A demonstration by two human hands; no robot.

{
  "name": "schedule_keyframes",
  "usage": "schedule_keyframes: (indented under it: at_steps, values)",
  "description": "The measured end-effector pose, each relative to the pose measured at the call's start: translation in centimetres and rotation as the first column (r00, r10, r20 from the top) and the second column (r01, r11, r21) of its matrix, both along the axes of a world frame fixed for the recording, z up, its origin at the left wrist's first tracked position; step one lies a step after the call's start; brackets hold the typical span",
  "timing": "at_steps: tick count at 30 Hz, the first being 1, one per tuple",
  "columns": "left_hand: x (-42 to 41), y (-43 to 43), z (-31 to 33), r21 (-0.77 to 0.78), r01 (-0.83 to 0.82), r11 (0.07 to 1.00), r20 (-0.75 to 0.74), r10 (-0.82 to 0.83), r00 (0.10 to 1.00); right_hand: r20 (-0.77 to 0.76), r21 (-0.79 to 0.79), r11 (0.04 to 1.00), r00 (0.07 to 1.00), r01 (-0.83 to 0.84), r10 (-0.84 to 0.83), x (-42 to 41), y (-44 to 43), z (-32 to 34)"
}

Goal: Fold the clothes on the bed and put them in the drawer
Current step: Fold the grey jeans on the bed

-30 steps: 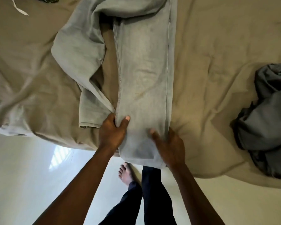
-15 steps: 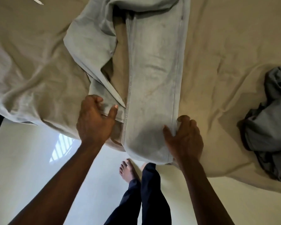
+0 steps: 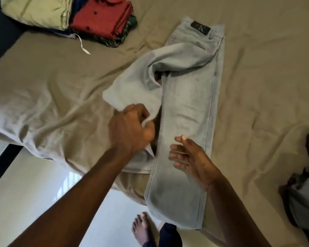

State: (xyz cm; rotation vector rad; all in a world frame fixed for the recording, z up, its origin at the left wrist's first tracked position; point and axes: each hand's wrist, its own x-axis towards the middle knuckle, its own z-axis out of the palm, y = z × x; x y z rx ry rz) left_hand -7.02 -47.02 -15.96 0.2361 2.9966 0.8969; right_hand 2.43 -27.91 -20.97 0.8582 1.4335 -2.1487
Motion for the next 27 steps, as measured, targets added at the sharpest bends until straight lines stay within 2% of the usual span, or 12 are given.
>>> schedule_keyframes:
  at_steps: [2,3,4,5,7,9,12,15,18,22,25,27]
  values:
    - [3.5,0.7,2.6,0.151,0.353,0.923,0.230,-0.380,0.896,-0.024,-0.259,0.965,0.998,0.049,-0.058,-1.1,-1.1,2.1]
    - [4.6,0.6,3.6,0.323,0.406,0.855,0.351,-0.507,0.787,-0.010,-0.322,0.944,0.997,0.069,-0.076,-1.4,-1.6,2.7]
    - [5.2,0.2,3.8,0.461,0.352,0.815,0.371,-0.537,0.758,0.023,-0.316,0.945,0.996,0.088,-0.085,-1.6,-2.1,3.0]
    - [5.3,-0.2,3.8,0.522,0.259,0.813,0.305,-0.462,0.833,0.040,-0.253,0.963,0.996,0.093,-0.086,-1.6,-2.3,2.7]
    - [4.6,-1.7,2.1,0.445,0.006,0.895,0.144,-0.078,0.987,0.034,-0.184,0.979,0.996,0.085,-0.080,-0.9,-2.6,2.3]
    - [3.4,-2.8,-0.3,0.338,-0.240,0.910,0.208,0.176,0.962,0.033,-0.257,0.963,0.996,0.085,-0.079,0.5,-2.7,2.4]
    - [2.2,-3.3,-4.3,0.328,-0.325,0.887,0.604,0.068,0.794,0.005,-0.343,0.933,0.994,0.108,-0.114,2.9,-2.7,2.9]
    - [2.6,-3.5,-5.3,0.416,-0.278,0.866,0.745,-0.150,0.650,-0.085,-0.334,0.939,0.990,0.080,-0.114,5.1,-2.4,3.3]
    - [3.6,-3.1,-3.7,0.467,-0.233,0.853,0.703,-0.198,0.683,-0.149,0.011,0.999,0.988,-0.044,0.045,7.1,-2.1,3.7]
    - [6.2,-3.0,0.6,0.686,-0.224,0.693,0.566,-0.314,0.762,-0.136,0.186,0.980,0.990,0.070,-0.045,9.2,-0.9,5.3]
    - [8.4,-3.4,2.6,0.791,-0.159,0.591,0.456,-0.395,0.797,-0.096,0.065,0.986,0.985,0.152,-0.146,11.3,0.3,6.8]
    - [10.4,-2.7,3.0,0.803,-0.268,0.532,0.509,-0.378,0.773,-0.002,-0.055,0.989,0.990,0.138,-0.138,12.6,1.0,7.6]
